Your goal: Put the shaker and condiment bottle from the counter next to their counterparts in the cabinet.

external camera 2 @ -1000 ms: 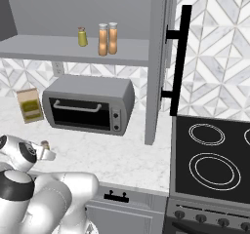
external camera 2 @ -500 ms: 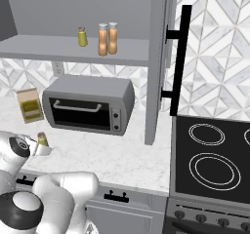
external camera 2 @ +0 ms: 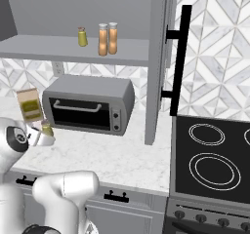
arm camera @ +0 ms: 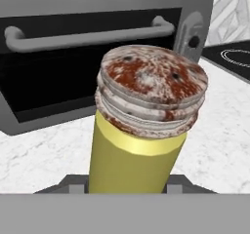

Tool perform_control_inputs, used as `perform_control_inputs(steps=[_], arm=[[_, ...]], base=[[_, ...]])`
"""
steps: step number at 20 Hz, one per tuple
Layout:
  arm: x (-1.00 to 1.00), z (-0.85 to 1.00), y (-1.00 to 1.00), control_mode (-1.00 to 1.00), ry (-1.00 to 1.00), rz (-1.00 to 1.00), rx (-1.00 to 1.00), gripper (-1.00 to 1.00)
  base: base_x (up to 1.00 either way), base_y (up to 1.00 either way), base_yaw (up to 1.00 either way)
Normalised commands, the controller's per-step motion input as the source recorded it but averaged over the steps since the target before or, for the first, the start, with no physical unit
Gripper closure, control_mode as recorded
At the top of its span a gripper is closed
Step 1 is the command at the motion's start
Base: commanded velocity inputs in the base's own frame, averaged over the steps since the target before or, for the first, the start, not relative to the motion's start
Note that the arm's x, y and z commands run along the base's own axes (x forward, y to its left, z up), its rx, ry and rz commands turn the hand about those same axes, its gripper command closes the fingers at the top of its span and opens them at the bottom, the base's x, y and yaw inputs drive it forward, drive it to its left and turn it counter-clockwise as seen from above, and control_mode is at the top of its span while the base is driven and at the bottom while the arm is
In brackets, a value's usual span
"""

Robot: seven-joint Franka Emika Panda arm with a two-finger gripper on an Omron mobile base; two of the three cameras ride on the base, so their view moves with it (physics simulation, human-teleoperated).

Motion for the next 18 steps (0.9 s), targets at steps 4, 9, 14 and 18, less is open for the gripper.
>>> perform_control_inputs(steps=[4, 9, 14, 18], arm=[[-0.25, 0.99, -0.3, -1.0, -0.07, -0.05, 0.0, 1.0], [-0.15, 0.91, -0.21, -1.0, -0.08, -0.04, 0.0, 1.0], [-0.04, 0.96, -0.2, -1.0, -0.04, -0.04, 0.0, 1.0], [0.0, 0.95, -0.06, -1.0, 0.0, -0.01, 0.0, 1.0]], base=[[0.0, 0.0, 0.0], [0.0, 0.0, 0.0], [0.0, 0.0, 0.0], [0.0, 0.0, 0.0]])
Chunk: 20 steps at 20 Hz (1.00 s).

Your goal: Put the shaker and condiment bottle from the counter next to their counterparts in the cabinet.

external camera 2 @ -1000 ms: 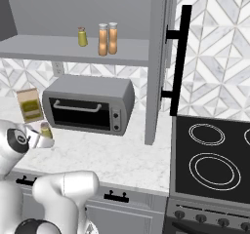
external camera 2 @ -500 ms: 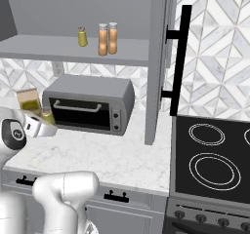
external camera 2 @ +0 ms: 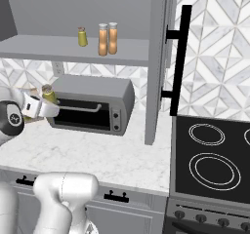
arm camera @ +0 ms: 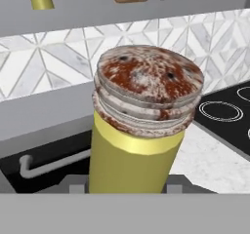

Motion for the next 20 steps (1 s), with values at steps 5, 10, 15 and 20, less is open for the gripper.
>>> perform_control_inputs(steps=[5, 10, 15, 20], arm=[[0.0, 0.61, 0.0, -1.0, 0.0, 0.0, 0.0, 1.0], [0.0, 0.41, 0.0, -1.0, 0.0, 0.0, 0.0, 1.0], [0.0, 0.43, 0.0, -1.0, -0.01, 0.0, 0.0, 1.0], [0.4, 0.1, 0.0, -1.0, -0.05, 0.0, 0.0, 1.0]], base=[[0.0, 0.0, 0.0], [0.0, 0.0, 0.0], [0.0, 0.0, 0.0], [0.0, 0.0, 0.0]])
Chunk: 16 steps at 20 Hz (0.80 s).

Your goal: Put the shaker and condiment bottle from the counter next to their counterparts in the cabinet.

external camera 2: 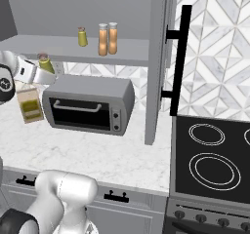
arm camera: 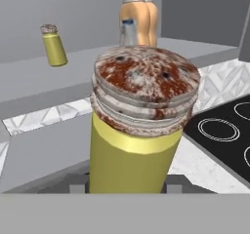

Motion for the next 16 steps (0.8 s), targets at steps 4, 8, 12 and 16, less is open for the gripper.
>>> perform_control_inputs(steps=[4, 8, 12, 16], arm=[[0.54, 0.17, 0.0, -1.0, -0.11, 0.0, 0.0, 1.0], [0.54, 0.14, 0.0, -1.0, -0.09, 0.0, 0.0, 1.0], [0.47, 0.18, 0.0, -1.0, -0.09, 0.0, 0.0, 1.0], [0.52, 0.1, 0.0, -1.0, -0.06, 0.0, 0.0, 1.0]], base=[[0.0, 0.0, 0.0], [0.0, 0.0, 0.0], [0.0, 0.0, 0.0], [0.0, 0.0, 0.0]])
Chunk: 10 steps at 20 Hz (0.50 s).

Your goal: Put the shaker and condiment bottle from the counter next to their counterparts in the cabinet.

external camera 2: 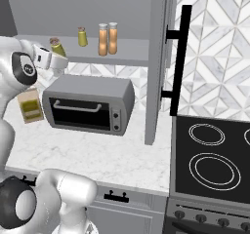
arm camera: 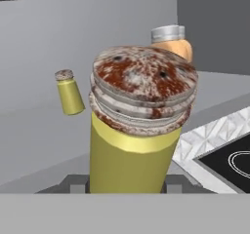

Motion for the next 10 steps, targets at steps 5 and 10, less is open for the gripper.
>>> perform_control_inputs(steps=[5, 10], arm=[[0.56, 0.08, 0.0, -1.0, -0.03, 0.0, 0.0, 1.0], [0.6, 0.03, 0.06, -1.0, -0.01, 0.0, 0.0, 1.0]], base=[[0.0, 0.0, 0.0], [0.0, 0.0, 0.0]])
